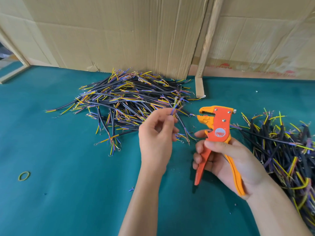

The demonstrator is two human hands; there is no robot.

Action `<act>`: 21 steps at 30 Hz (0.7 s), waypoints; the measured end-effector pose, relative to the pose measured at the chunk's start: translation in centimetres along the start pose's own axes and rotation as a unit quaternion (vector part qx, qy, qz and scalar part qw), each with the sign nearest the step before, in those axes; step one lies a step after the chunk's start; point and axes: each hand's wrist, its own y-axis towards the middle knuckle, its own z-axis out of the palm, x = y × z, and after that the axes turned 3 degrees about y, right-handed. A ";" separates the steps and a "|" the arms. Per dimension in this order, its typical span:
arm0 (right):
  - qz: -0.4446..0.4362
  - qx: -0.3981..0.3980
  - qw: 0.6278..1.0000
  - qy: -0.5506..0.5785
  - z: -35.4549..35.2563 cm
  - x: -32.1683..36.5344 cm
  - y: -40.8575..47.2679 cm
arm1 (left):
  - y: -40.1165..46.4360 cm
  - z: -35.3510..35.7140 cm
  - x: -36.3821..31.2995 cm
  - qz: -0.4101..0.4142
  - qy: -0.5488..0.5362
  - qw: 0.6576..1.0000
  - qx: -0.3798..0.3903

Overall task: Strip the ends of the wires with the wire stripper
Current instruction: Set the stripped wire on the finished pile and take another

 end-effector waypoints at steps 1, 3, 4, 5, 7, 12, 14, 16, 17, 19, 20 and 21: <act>-0.009 -0.008 1.000 0.002 -0.2 0.1 0.0 | 0.0 0.1 -0.3 -0.039 -0.096 0.995 0.011; -0.012 -0.005 1.000 -0.007 -0.5 0.3 -0.1 | 0.0 0.3 -0.9 -0.112 -0.284 0.951 0.038; -0.001 0.011 1.000 -0.017 -0.6 0.3 -0.2 | -0.1 0.3 -1.1 -0.133 -0.347 0.927 0.042; 0.016 0.036 0.999 -0.026 -0.6 0.2 -0.3 | 0.0 0.1 -1.2 -0.146 -0.388 0.909 0.039; 0.050 0.083 0.995 -0.034 -0.6 0.0 -0.4 | 0.4 -0.5 -1.2 -0.164 -0.415 0.895 0.007; 0.081 0.135 0.987 -0.032 -1.0 0.1 -0.5 | 0.9 -1.5 -0.7 -0.154 -0.395 0.900 -0.101; 0.093 0.166 0.981 -0.025 -1.4 0.2 -0.7 | 0.9 -1.4 -0.5 -0.111 -0.355 0.918 -0.134; 0.084 0.168 0.982 -0.022 -1.4 0.2 -0.8 | 0.9 -1.4 -0.2 -0.073 -0.281 0.944 -0.159; 0.074 0.151 0.985 -0.025 -1.2 0.1 -0.6 | 0.9 -1.4 -0.1 -0.061 -0.247 0.953 -0.166; 0.053 0.090 0.994 -0.038 -1.0 0.1 -0.3 | 0.8 -1.3 0.0 -0.051 -0.208 0.962 -0.169; 0.046 0.058 0.996 -0.045 -1.0 0.1 -0.1 | 0.8 -1.3 0.0 -0.046 -0.201 0.963 -0.172; 0.041 0.035 0.997 -0.047 -1.1 0.1 0.0 | 0.8 -1.3 0.0 -0.041 -0.198 0.963 -0.178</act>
